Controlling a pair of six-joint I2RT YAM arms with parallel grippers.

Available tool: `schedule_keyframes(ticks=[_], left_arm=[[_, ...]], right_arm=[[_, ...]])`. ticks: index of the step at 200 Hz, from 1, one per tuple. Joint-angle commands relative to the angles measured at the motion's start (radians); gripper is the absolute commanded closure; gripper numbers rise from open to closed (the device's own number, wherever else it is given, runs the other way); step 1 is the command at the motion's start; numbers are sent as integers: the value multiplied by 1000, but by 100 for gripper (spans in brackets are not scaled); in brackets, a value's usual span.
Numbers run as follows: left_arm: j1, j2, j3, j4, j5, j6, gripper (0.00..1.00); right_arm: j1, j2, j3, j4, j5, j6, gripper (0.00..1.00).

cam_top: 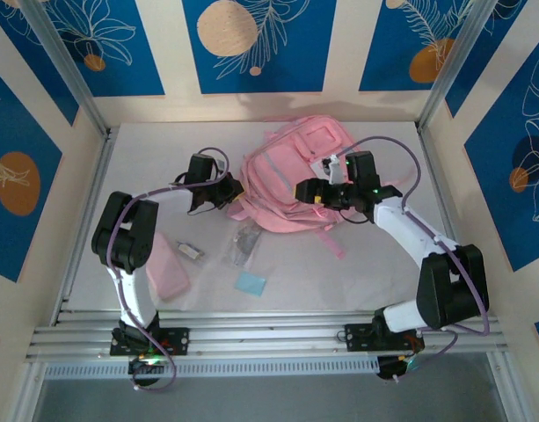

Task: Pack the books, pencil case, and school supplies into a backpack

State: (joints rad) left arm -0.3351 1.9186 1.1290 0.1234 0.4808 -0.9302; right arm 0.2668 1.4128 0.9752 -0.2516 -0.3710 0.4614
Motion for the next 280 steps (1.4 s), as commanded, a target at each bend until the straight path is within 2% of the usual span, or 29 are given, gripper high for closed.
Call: schedule_keyframes(ticks=[1, 22, 53, 67, 88, 102, 137, 178, 192, 213, 227, 239, 260, 280], left_arm=[[-21, 10, 33, 63, 41, -10, 100], [-21, 7, 29, 64, 41, -8, 100], [-21, 5, 26, 67, 41, -11, 100], [-21, 2, 29, 60, 43, -2, 100], [-21, -3, 47, 16, 33, 30, 100], [-21, -1, 52, 9, 35, 34, 100], [-21, -6, 33, 24, 35, 19, 100], [-22, -2, 27, 28, 40, 15, 100], [-23, 3, 26, 32, 44, 13, 100], [-22, 1, 22, 41, 45, 9, 100], [-22, 1, 20, 50, 47, 3, 100], [-22, 4, 19, 55, 49, 1, 100], [-22, 12, 20, 68, 56, -8, 100], [-22, 17, 18, 80, 59, -15, 100]], right_arm=[[-13, -1, -5, -96, 37, -55, 16], [-48, -14, -22, -130, 140, -58, 16], [-98, 23, -28, -118, 156, -26, 18], [-98, 54, -26, -102, 188, -15, 24], [-102, 120, -11, -68, 190, 16, 43], [-98, 163, 2, -45, 181, 46, 49], [-68, 227, 30, -43, 229, 117, 50], [-18, 302, 77, -82, 366, 136, 52], [-10, 341, 123, -130, 399, 125, 59], [17, 377, 183, -215, 486, 108, 62], [29, 380, 204, -257, 535, 94, 71], [38, 385, 222, -296, 565, 76, 70], [77, 397, 245, -352, 614, 30, 57], [131, 404, 246, -370, 682, 4, 54]])
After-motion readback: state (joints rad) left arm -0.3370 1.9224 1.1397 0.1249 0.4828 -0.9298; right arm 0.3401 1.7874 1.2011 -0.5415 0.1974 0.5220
